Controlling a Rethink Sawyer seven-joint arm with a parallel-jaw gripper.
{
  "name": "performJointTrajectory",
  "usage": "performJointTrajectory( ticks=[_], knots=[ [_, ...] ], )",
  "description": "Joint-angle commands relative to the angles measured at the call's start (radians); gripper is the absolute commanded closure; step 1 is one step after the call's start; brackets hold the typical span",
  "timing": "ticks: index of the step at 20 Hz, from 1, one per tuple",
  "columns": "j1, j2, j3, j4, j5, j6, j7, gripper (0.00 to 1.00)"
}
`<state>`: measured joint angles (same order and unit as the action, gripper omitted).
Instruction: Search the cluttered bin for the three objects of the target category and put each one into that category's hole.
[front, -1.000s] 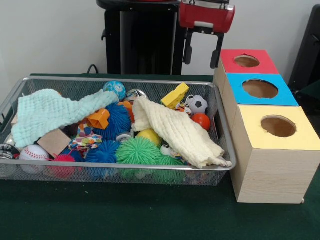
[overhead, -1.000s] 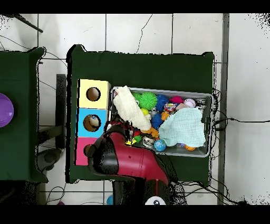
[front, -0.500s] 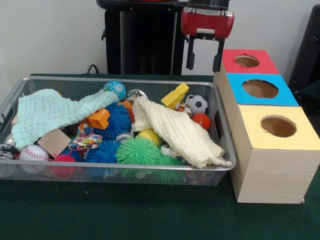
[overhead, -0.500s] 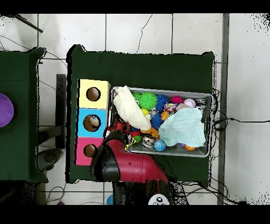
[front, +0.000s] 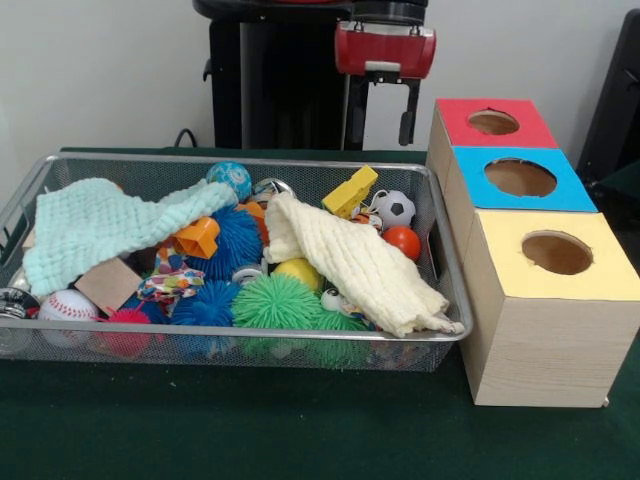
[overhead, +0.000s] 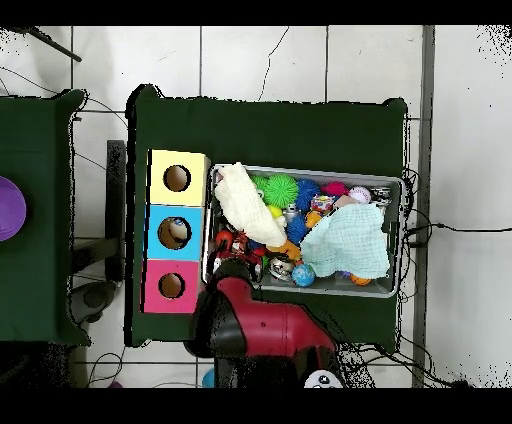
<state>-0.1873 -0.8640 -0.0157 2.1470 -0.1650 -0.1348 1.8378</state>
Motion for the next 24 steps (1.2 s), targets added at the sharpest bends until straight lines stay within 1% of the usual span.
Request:
performJointTrajectory(
  ticks=[1, 9, 13, 22, 23, 24],
  knots=[
    [-0.058, 0.043, 0.089, 0.042, -0.101, -0.056, 0.126, 0.00],
    [-0.115, 0.028, 0.117, 0.057, -0.174, -0.053, 0.126, 0.00],
    [-0.161, 0.022, 0.149, 0.061, -0.218, -0.046, 0.120, 0.00],
    [-0.299, -0.020, 0.234, 0.054, -0.298, 0.047, 0.064, 0.00],
    [-0.299, -0.018, 0.234, 0.054, -0.304, 0.045, 0.063, 0.00],
    [-0.314, -0.021, 0.245, 0.054, -0.311, 0.055, 0.057, 0.00]
  ],
)
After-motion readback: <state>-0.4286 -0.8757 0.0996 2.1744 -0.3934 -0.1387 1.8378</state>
